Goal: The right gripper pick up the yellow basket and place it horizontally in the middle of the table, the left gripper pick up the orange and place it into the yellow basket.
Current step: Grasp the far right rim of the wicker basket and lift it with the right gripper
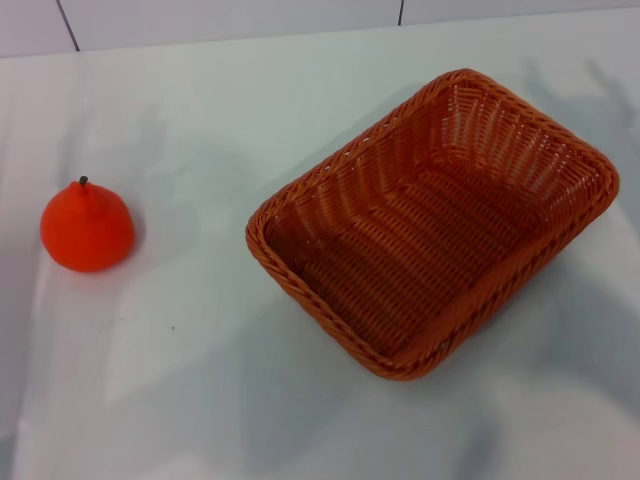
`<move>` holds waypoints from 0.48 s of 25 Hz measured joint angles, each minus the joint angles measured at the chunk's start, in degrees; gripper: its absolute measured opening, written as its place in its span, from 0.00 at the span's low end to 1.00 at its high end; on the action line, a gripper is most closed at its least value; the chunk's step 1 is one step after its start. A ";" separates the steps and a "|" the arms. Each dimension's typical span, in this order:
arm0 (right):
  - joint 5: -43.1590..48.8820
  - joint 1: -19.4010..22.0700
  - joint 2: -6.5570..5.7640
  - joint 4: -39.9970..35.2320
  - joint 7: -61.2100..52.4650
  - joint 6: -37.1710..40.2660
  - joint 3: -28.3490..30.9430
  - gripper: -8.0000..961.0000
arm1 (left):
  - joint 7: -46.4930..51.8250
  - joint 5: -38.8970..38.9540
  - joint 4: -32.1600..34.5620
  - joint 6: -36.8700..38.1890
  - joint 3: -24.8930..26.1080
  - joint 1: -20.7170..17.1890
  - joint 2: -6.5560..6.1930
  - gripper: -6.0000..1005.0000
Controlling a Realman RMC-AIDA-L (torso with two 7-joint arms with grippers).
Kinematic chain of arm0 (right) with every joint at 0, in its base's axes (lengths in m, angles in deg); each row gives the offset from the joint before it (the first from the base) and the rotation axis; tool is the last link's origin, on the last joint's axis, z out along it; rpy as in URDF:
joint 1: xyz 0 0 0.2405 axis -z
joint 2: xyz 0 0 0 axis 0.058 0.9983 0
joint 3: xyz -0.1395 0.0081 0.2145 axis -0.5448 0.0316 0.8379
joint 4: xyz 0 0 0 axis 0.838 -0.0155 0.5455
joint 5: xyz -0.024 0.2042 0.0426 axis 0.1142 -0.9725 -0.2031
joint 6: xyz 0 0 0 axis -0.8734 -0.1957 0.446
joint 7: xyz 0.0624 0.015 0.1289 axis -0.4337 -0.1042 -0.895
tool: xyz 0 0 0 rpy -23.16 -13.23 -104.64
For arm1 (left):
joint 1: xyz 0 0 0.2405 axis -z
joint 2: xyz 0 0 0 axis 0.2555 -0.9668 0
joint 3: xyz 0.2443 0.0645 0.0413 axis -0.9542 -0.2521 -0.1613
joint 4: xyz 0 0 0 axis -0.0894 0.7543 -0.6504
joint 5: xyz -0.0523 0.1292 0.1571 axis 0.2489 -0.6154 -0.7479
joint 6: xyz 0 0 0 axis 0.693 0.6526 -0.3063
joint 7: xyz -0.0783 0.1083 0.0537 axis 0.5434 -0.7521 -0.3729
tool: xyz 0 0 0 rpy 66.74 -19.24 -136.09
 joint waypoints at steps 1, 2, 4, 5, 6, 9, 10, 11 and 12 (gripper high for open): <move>0.76 -0.40 -0.10 -1.40 -2.85 -0.56 -0.38 0.97 | 0.02 0.02 0.00 -0.23 0.00 0.14 0.00 0.81; 1.78 -0.84 -0.18 -3.76 -6.42 -1.30 -0.86 0.97 | 0.04 0.03 0.00 -0.52 0.00 0.22 0.00 0.81; 4.69 -1.72 -0.16 -9.14 -15.40 -3.64 -1.96 0.97 | 0.05 0.03 0.00 -1.13 0.04 0.45 0.00 0.81; 6.15 -2.15 -0.16 -11.58 -19.50 -4.85 -2.55 0.97 | 0.06 0.05 0.00 -1.49 0.07 0.54 0.00 0.81; 7.99 -2.62 -0.24 -14.26 -24.14 -6.25 -3.18 0.97 | 0.05 0.05 0.00 -1.76 0.08 0.61 0.00 0.81; 15.93 -4.09 -1.11 -20.78 -38.47 -10.26 -5.35 0.97 | 0.00 -0.02 0.06 -2.66 0.07 0.96 0.00 0.81; 18.96 -4.70 -1.60 -22.48 -43.16 -11.13 -5.95 0.97 | -0.02 -0.04 0.09 -2.86 0.05 1.03 0.00 0.81; 21.90 -5.23 -2.06 -23.65 -47.23 -11.55 -6.30 0.97 | -0.04 -0.05 0.12 -2.99 0.04 1.13 0.00 0.81; 25.02 -5.89 -2.59 -24.83 -51.35 -11.67 -6.61 0.97 | -0.08 -0.06 0.14 -3.04 0.01 1.21 0.00 0.81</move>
